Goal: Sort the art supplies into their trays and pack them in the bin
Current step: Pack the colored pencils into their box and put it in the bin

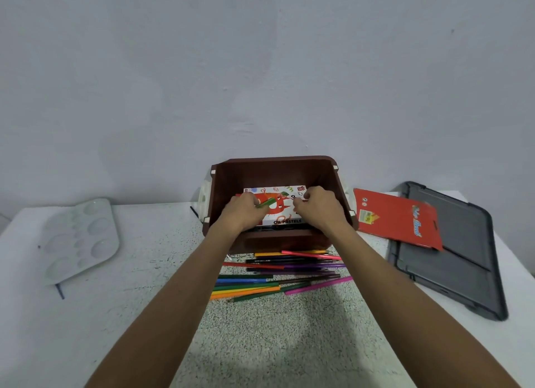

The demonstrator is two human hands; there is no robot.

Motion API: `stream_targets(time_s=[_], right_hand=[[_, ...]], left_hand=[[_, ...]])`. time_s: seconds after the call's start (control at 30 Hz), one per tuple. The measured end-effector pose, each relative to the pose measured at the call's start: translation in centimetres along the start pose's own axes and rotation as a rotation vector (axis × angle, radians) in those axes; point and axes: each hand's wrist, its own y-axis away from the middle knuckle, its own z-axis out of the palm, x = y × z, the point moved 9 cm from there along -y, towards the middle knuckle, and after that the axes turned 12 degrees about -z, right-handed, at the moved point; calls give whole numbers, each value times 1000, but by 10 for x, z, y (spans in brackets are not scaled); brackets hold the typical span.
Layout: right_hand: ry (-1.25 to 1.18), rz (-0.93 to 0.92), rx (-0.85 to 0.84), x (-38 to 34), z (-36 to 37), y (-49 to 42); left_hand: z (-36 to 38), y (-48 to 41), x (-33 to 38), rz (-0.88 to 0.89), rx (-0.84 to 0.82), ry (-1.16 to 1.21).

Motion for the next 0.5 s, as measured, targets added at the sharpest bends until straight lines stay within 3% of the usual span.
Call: stream_targets(time_s=[0.07,0.17,0.3,0.4,0.5], right_hand=[[28,-52,151,-9,-15,5],[-88,-179,308,-19,-35,20],[-227,-233,495,-4,-74,60],[-340,-149,604,43,-92,88],[-401,-15,616,99,-97,106]], left_hand=[[-11,8,10,85,205,-150],[-29,40,32,283,415,-25],[-20,85,56,496,311,277],[-2,119,73,551,208,522],[29,141,94,558,70,618]])
